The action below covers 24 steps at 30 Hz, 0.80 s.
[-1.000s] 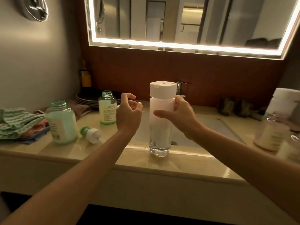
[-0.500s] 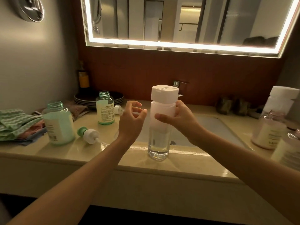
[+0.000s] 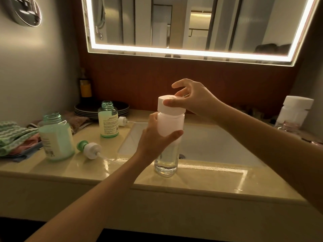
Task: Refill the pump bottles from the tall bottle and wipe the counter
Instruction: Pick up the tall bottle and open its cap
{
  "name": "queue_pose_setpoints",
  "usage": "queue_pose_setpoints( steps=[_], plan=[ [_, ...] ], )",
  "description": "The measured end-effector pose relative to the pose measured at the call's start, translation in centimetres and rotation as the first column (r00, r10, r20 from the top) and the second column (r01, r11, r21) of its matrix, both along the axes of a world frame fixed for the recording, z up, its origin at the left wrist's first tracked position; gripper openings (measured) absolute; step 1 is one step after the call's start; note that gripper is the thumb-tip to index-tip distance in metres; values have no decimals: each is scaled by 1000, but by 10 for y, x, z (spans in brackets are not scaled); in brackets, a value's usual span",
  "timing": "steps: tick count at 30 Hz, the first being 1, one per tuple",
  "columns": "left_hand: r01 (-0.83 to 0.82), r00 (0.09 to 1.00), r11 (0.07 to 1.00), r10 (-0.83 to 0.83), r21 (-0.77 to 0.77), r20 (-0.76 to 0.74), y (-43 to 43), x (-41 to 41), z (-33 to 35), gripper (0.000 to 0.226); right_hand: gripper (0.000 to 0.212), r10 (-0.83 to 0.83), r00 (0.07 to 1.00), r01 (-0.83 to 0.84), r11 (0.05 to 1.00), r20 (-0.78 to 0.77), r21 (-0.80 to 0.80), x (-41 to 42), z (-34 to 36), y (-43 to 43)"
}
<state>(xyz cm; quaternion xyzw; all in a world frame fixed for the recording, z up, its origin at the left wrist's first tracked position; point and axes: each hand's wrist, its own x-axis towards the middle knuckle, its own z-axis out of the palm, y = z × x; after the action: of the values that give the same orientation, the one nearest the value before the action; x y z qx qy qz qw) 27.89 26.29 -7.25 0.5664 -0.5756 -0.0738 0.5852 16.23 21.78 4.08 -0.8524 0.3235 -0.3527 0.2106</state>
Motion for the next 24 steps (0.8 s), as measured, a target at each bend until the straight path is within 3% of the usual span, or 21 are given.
queue_pose_setpoints(
  steps=[5,7,13,16,19,21,24],
  plan=[
    [-103,994,994,105,-47,36,-1,-6,-5,73,53,173,984,-163,961,-29,225,-7,5,-5],
    [-148,988,986,150,-75,27,-1,-10,-7,72,57,181,979,-155,962,-98,226,-8,11,-5],
    [-194,980,977,197,-83,29,-1,-13,-9,73,64,0,919,-74,982,-393,-173,4,22,2],
    [-189,980,979,193,-76,42,0,-13,-9,74,53,-18,907,-93,965,-420,-243,7,21,3],
    [-195,979,978,198,-74,46,1,-14,-8,74,40,117,916,-128,992,-384,-4,4,25,-1],
    [-197,979,977,201,-76,45,2,-15,-7,74,43,206,902,-160,976,-380,149,0,30,-3],
    [-194,979,978,198,-77,48,2,-15,-7,74,59,206,877,-151,976,-434,157,0,32,-3]
  ],
)
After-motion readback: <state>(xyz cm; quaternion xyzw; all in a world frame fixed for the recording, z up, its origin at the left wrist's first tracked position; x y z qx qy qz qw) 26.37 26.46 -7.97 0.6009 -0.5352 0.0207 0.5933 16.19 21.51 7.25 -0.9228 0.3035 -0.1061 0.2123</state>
